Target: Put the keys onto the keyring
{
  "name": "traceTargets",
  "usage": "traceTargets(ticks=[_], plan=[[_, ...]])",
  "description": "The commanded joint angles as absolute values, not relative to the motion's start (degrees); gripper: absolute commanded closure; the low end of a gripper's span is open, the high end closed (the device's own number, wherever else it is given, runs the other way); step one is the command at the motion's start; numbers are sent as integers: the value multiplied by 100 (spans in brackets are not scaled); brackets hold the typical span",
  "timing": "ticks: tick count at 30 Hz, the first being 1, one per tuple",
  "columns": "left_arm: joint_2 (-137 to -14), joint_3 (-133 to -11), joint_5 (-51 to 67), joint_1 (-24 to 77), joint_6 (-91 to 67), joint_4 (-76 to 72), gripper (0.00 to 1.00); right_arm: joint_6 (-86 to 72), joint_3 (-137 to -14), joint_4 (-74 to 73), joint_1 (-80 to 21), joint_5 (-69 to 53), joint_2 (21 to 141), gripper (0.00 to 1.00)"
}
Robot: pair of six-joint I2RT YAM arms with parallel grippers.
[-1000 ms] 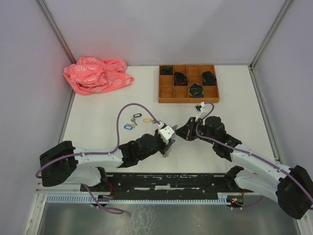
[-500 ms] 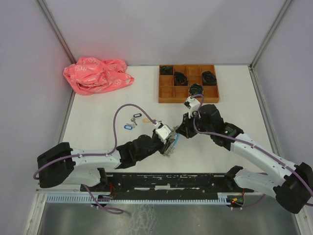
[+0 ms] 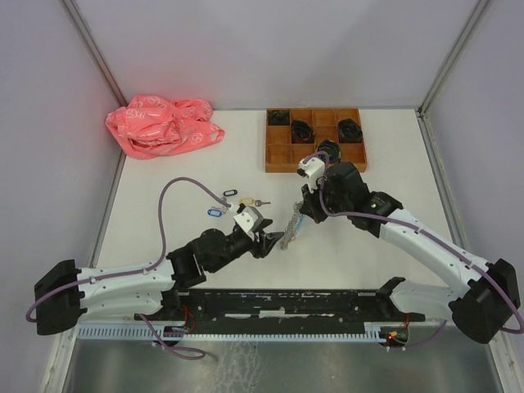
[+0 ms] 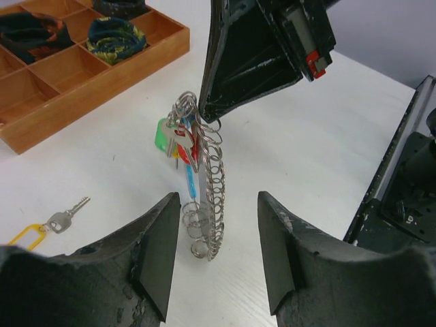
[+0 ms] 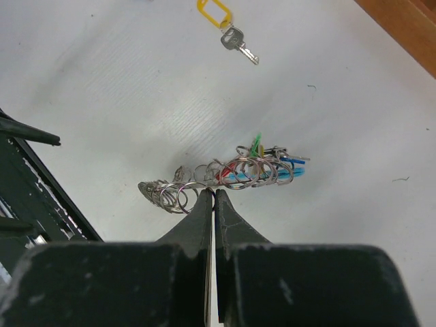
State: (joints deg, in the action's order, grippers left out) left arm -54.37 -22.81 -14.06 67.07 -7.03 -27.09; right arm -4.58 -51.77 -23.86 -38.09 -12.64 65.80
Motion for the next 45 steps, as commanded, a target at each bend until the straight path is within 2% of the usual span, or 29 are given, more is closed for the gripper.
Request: traceTargets(ticks=[1,8,12,15,19,22,24,30,33,40,45], plan=[[-5262,-2362,-1262,6404,-805,-2909,44,181,-5701,-2335,-3797,-1431,6680,99],[-5632,-2635,-64,5101,-1183,-3295,44,1511,-6745,-3837,-3825,-2258,7184,99],[-5838,-2698,244,4612,-1282,-3662,44,2352,-7465,-5001,-4020,-2161,7446,100],[-5956,-2730,227,4538,-1224,-3800,44,2871,-8053,-5939,-4368,-1336,7766,99],[-6103,-2708,182,4475,-1260,-3888,43,2877,-8644,-6679,-4776,740,8355,99],[-6131,-2639,56,4449,-1298,-3889,43,2848,-8869,-6960,-4952,1770,8689,100],[-6113,-2582,-24,4411,-1317,-3909,43,2773,-8861,-6833,-5035,2392,8810,100],[-6095,-2445,-290,4280,-1419,-3907,43,2824,-8527,-6170,-5299,3123,8762,99],[-6133,-2427,-213,4258,-1412,-3944,43,2645,-8194,-5447,-5323,2894,8461,99],[-6289,-2482,198,4254,-1279,-4203,44,2262,-6304,-2682,-5318,2055,7160,99],[-6700,-2513,873,4253,-1256,-4720,45,1887,-5213,-1383,-5267,1569,6613,99]])
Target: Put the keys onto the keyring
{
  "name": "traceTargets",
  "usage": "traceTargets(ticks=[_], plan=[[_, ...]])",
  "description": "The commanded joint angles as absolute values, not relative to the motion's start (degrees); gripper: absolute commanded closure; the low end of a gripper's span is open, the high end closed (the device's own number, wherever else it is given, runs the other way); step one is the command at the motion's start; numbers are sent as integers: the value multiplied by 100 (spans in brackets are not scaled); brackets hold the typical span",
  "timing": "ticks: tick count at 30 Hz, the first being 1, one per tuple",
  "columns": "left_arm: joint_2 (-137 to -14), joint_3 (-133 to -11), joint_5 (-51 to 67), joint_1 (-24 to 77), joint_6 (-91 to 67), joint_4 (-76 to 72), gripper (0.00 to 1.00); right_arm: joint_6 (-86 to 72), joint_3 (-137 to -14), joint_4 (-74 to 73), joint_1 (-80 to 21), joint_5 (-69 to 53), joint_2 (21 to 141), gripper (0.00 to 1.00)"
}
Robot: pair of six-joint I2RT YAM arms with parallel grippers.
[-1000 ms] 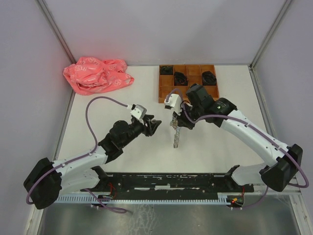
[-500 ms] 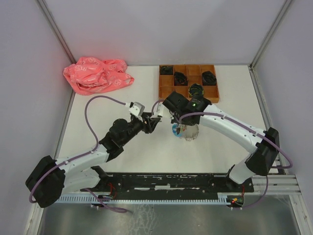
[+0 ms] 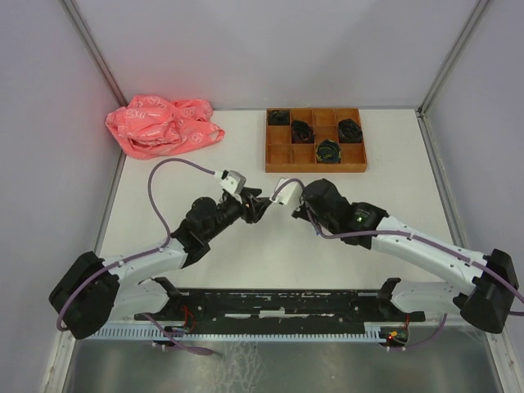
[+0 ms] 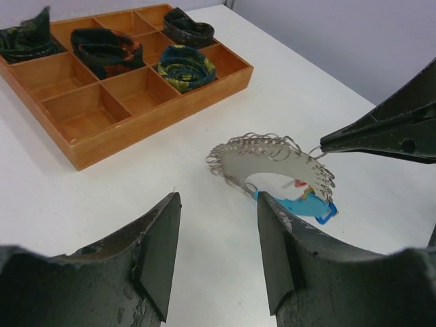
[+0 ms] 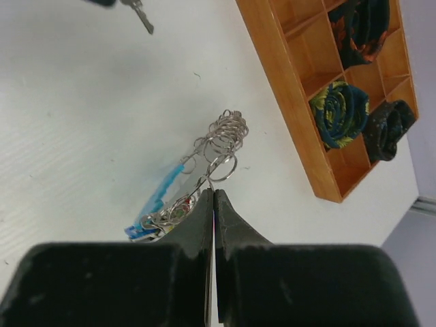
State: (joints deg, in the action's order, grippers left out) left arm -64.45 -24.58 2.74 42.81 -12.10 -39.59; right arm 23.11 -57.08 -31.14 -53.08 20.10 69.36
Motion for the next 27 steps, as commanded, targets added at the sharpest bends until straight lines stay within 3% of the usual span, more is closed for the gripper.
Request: traceTargets(ticks=[1,16,27], plan=[[-6792,-2519,1010,4254,-1250,-4838,45,1808,-5106,-1262,-5244,1464,6569,99],[-7955,-2322,3077,4251,-65,-6353,57,1464,-4212,-536,-4578,-407,5774,99],[-8140,-2494,3973,4254,603,-6372,55,1690,-4263,-805,-4502,-1176,5554,99]])
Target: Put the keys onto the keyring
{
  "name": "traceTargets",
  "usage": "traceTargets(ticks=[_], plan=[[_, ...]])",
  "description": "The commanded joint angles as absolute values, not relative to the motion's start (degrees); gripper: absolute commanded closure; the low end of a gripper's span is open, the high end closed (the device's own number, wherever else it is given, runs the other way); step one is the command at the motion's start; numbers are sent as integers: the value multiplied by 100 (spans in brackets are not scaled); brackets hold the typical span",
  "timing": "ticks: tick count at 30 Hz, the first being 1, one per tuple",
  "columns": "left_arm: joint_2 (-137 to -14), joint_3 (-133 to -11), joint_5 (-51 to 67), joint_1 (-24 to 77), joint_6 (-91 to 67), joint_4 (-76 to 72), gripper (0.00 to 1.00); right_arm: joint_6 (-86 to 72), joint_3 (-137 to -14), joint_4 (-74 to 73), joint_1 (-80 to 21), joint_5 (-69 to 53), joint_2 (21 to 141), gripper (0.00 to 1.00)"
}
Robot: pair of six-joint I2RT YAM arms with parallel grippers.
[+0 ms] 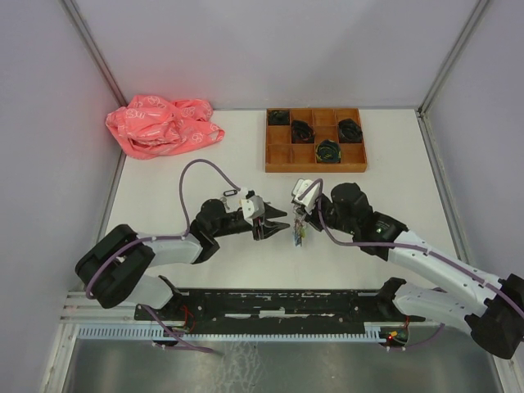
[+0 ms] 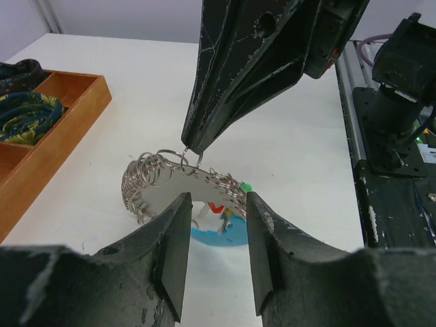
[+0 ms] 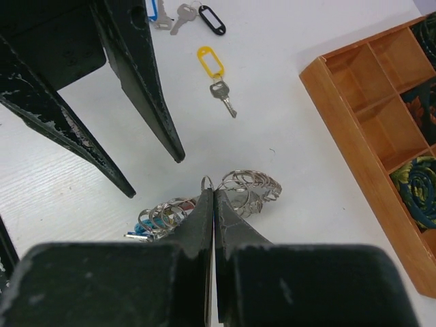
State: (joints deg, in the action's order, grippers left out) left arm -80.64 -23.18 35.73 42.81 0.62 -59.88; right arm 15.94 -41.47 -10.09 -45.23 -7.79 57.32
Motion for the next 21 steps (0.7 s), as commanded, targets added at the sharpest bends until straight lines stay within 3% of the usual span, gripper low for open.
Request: traceTargets(ticks=[1,21], plan=[[-8155,-2515,4003,4247,620,-6376,55,1702,-4263,-811,-4500,-1195,5540,99],[-8382,-2737,4002,4251,511,-6340,62,1837,-4219,-878,-4501,-1595,5468,99]])
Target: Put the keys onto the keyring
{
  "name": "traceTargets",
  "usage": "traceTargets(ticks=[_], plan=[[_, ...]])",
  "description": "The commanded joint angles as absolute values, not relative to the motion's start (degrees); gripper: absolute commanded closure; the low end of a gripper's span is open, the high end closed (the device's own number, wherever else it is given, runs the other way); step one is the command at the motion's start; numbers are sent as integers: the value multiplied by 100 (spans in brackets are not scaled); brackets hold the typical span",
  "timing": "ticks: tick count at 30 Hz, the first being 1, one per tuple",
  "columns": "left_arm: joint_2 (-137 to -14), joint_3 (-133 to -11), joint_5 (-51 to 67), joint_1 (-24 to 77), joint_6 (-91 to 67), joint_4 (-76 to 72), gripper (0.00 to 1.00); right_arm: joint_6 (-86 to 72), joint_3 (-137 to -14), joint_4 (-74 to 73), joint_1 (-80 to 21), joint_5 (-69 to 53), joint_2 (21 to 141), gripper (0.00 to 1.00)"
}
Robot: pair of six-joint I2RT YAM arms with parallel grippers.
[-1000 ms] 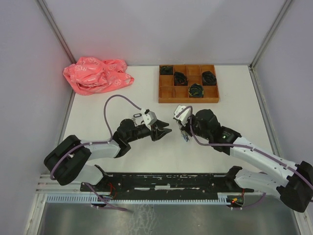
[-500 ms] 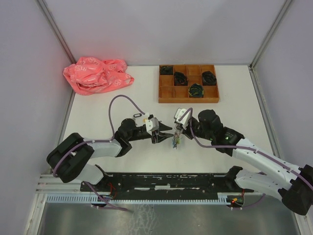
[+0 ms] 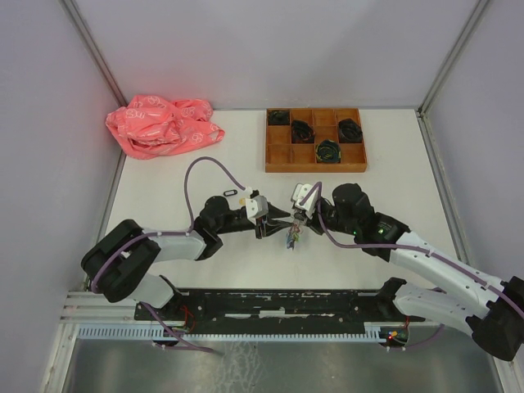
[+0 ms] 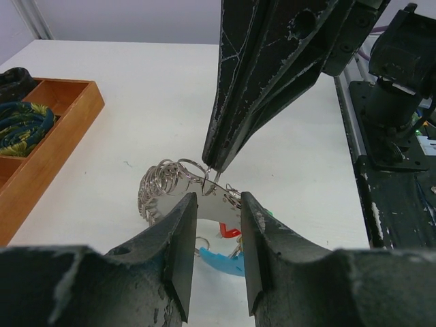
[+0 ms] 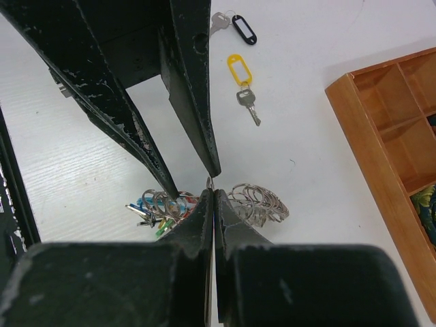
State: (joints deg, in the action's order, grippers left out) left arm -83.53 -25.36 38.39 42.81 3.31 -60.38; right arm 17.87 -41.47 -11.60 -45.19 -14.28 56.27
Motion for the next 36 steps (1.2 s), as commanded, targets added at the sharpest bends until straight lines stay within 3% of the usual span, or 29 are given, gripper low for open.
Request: traceTargets(ticks=[1,12,28,36], plan=[[-8390,-2737,4018,4249,510,-6344,63,1837,-4212,-868,-4502,-1606,5463,99],[-8335,-2772,4359,4181,406,-6242,66,1872,-4192,-879,-4500,-1667,5398,99],[-8125,-2825,4555,3984,323,-5998,57,1887,-4201,-880,-4501,-1799,5444,99],[-8393,-3104,4839,3990,97,-5924,64,1881,-4194,-871,-4500,-1854,5411,99]])
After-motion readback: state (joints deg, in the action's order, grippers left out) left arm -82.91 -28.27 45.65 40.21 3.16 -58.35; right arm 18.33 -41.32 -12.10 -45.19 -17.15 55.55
